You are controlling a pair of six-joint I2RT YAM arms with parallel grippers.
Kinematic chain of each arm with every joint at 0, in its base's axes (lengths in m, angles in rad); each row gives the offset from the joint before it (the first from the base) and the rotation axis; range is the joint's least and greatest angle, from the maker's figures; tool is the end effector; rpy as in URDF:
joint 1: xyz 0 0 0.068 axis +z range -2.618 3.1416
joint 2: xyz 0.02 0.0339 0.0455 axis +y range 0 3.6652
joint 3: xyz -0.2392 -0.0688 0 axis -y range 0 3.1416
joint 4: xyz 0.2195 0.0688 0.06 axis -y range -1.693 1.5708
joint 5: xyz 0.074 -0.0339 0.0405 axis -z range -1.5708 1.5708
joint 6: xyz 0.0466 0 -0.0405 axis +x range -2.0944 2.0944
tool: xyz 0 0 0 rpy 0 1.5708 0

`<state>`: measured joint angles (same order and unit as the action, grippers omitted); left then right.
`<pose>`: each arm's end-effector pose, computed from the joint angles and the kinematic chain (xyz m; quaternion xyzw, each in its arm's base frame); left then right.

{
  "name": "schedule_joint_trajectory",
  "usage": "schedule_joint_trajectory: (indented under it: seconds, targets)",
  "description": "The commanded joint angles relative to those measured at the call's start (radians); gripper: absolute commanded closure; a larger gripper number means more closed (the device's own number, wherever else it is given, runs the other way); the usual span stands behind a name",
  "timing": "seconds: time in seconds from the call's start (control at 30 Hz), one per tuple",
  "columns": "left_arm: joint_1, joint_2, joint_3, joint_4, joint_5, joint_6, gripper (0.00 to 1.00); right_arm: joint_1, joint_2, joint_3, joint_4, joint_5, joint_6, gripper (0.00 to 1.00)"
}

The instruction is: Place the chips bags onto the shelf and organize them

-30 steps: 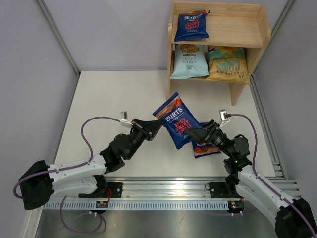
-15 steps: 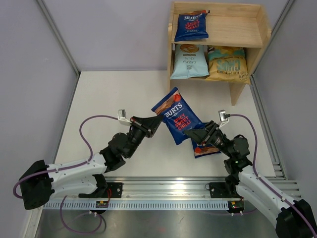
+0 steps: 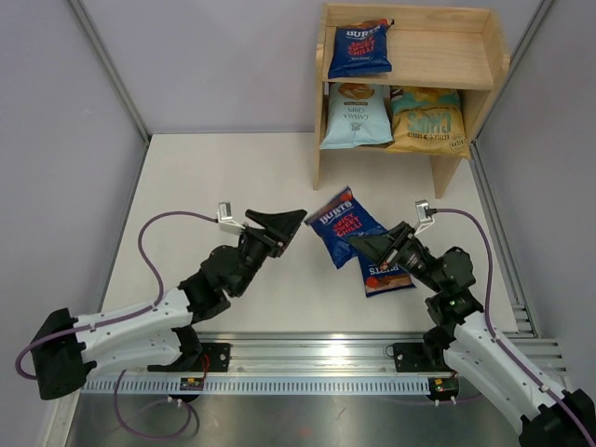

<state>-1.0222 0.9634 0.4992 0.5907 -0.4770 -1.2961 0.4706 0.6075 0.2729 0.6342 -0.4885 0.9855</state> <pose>0.1336 -0.1775 0.2799 -0.2633 0.6121 -0.6058 0.4349 0.1333 0.0923 0.2686 -0.0415 0.6066 0.6267 0.4873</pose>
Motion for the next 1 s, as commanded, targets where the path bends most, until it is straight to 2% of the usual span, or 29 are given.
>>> schedule_joint_trajectory:
  seconds: [0.0, 0.07, 0.13, 0.33, 0.5, 0.7, 0.73, 0.97]
  targets:
    - [0.005, -0.092, 0.145, -0.324, -0.174, 0.109, 0.18, 0.011, -0.032, 0.146, -0.175, 0.063, -0.118, 0.96]
    - [0.031, -0.130, 0.180, -0.514, -0.213, 0.147, 0.11, 0.007, -0.019, 0.239, -0.295, 0.116, -0.152, 0.99]
    - [0.056, -0.164, 0.180, -0.613, -0.242, 0.190, 0.07, 0.007, 0.015, 0.335, -0.356, 0.129, -0.202, 1.00]
    - [0.083, -0.379, 0.095, -0.764, -0.331, 0.224, 0.03, -0.010, 0.139, 0.561, -0.514, 0.250, -0.266, 1.00]
    - [0.085, -0.488, 0.120, -0.896, -0.368, 0.319, 0.01, -0.102, 0.250, 0.784, -0.554, 0.220, -0.249, 1.00]
    - [0.085, -0.480, 0.238, -1.083, -0.373, 0.431, 0.01, -0.173, 0.441, 1.196, -0.731, 0.249, -0.278, 1.00]
    - [0.085, -0.476, 0.257, -1.120, -0.368, 0.445, 0.01, -0.187, 0.506, 1.306, -0.773, 0.249, -0.271, 1.00]
    - [0.085, -0.413, 0.381, -1.249, -0.313, 0.541, 0.01, -0.329, 0.782, 1.702, -0.818, 0.252, -0.206, 1.00]
